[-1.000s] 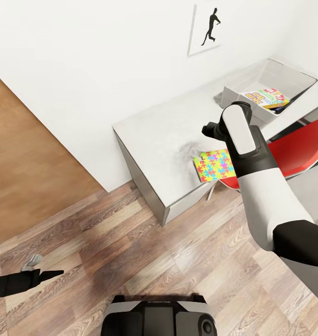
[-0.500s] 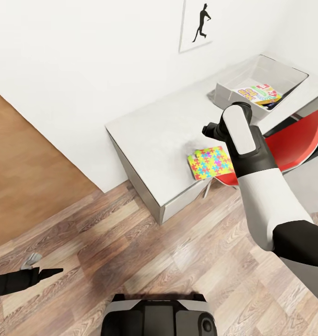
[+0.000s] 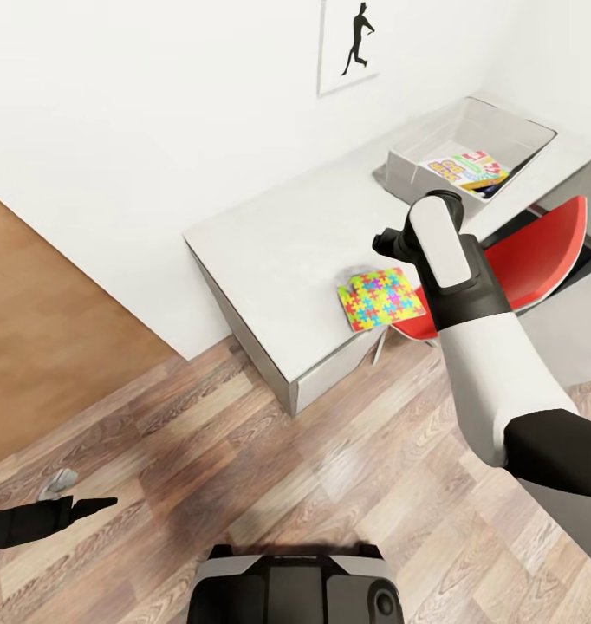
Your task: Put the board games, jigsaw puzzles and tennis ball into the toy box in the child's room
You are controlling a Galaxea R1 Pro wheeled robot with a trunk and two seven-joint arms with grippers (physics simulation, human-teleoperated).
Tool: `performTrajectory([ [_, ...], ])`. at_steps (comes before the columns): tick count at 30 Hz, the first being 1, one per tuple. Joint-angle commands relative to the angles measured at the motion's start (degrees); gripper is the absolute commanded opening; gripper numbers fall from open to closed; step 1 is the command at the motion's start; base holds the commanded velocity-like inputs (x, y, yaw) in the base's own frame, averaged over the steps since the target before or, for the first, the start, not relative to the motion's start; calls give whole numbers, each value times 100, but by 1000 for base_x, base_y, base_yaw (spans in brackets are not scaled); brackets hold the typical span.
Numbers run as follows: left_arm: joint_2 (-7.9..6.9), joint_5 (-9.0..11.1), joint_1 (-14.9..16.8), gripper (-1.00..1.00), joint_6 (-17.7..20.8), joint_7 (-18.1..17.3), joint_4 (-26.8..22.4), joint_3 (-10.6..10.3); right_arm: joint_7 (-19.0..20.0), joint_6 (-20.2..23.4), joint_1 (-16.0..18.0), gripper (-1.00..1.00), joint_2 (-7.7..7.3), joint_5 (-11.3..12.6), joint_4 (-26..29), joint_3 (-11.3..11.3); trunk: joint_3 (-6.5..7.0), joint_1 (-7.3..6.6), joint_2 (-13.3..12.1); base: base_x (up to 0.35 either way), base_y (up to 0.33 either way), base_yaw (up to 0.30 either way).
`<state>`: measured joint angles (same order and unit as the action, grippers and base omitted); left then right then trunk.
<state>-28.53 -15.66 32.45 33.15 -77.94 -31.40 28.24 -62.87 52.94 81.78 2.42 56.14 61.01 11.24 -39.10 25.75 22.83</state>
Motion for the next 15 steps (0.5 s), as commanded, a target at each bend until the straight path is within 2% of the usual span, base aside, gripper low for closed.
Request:
performTrajectory([
  [1,5,-60,4,100,60,-50,-4,37,-58,28,5,100,3,48,-2,18,1,4,9,0,0,-7],
  [15,4,-46,7,100,41,-55,-5,25,-59,16,4,100,21,46,-10,36,131,4,9,0,0,-1],
])
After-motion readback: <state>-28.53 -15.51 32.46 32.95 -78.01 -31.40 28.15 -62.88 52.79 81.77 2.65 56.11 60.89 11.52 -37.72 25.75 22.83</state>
